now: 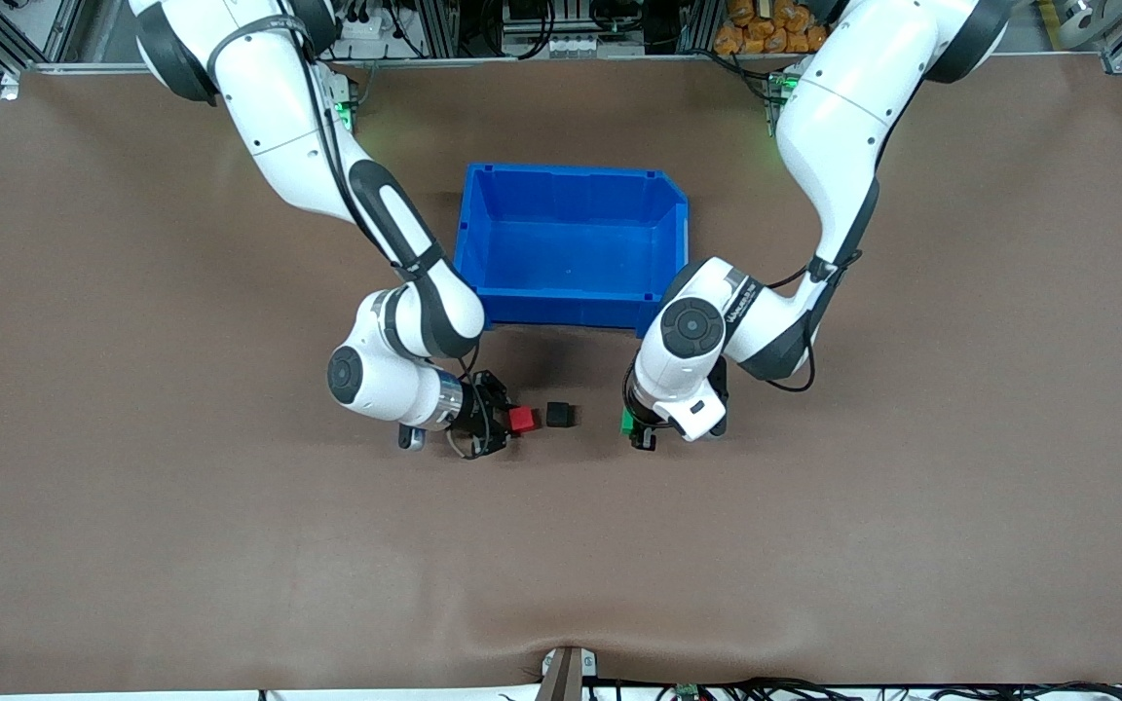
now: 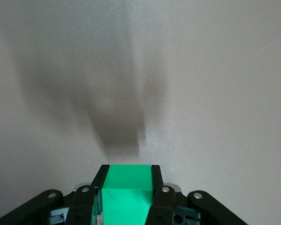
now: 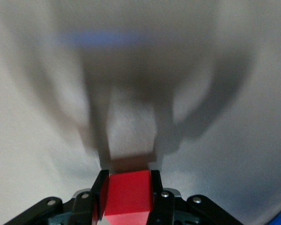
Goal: Attach green and red cubes to black cube
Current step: 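Carry the red cube and green cube to the black cube with both grippers, then release the red cube and withdraw the right gripper while the left gripper holds green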
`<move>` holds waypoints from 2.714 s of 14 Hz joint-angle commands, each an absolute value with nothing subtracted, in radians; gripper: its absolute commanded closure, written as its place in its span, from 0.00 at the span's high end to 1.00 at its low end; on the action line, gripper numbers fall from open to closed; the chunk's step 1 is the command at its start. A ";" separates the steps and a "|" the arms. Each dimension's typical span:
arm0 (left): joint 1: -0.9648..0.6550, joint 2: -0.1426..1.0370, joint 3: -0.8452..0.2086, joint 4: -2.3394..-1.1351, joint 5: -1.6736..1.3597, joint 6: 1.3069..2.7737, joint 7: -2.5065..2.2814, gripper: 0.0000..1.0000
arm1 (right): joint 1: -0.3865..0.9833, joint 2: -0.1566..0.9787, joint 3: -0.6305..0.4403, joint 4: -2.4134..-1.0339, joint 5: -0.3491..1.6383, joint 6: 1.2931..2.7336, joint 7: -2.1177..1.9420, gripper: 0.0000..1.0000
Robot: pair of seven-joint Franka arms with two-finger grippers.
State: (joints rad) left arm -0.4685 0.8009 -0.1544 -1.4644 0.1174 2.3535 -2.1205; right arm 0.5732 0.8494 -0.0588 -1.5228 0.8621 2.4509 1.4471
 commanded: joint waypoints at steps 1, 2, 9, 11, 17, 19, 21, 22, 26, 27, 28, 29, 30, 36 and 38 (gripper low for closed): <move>-0.491 0.854 -0.144 -1.391 0.121 2.324 -2.174 0.00 | 0.606 0.850 -0.071 -1.529 0.887 2.476 1.477 0.00; -0.489 0.861 -0.146 -1.391 0.120 2.324 -2.174 0.00 | 0.624 0.854 -0.071 -1.529 0.887 2.497 1.483 0.00; -0.492 0.856 -0.153 -1.399 0.009 2.240 -2.174 0.00 | 0.595 0.870 -0.090 -1.522 0.871 2.522 1.494 1.00; -0.495 0.856 -0.158 -1.407 0.008 2.177 -2.186 0.00 | 0.557 0.867 -0.094 -1.494 0.809 2.520 1.471 1.00; -0.535 0.835 -0.156 -1.422 0.017 2.210 -2.315 0.00 | 0.424 0.780 -0.121 -1.440 0.451 2.438 1.421 1.00; -0.552 0.836 -0.156 -1.430 0.021 2.233 -2.351 0.00 | 0.359 0.721 -0.126 -1.418 0.411 2.273 1.357 1.00; -0.561 0.834 -0.155 -1.454 0.023 2.266 -2.365 0.00 | 0.286 0.635 -0.123 -1.402 0.402 2.115 1.240 1.00; -0.566 0.836 -0.156 -1.457 0.023 2.273 -2.365 0.00 | 0.247 0.599 -0.121 -1.401 0.399 2.041 1.153 1.00; -0.584 0.844 -0.152 -1.453 0.025 2.325 -2.379 0.00 | 0.174 0.456 -0.121 -1.399 0.252 1.765 0.776 1.00; -0.586 0.848 -0.152 -1.448 0.025 2.342 -2.379 0.00 | 0.158 0.418 -0.121 -1.401 0.195 1.708 0.652 1.00; -0.587 0.853 -0.149 -1.447 0.028 2.359 -2.382 0.00 | 0.144 0.381 -0.123 -1.399 0.146 1.651 0.535 1.00; -0.592 0.854 -0.146 -1.447 0.028 2.374 -2.382 0.00 | 0.126 0.344 -0.121 -1.399 0.114 1.599 0.453 1.00; -0.594 0.859 -0.143 -1.445 0.028 2.388 -2.388 0.00 | 0.105 0.312 -0.118 -1.399 0.101 1.570 0.393 1.00; -0.618 0.914 -0.100 -1.402 0.026 2.418 -2.396 0.09 | 0.038 0.102 -0.087 -1.410 0.091 1.427 0.103 1.00; -0.635 0.925 -0.078 -1.384 0.025 2.418 -2.401 0.44 | 0.031 0.011 -0.094 -1.507 0.089 1.436 -0.007 1.00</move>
State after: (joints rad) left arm -0.5991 0.8862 -0.1199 -1.4258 0.0247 2.4081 -2.3686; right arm 0.0658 0.1069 -0.1199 -1.3879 0.1102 1.4124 0.0819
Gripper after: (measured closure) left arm 0.599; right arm 0.000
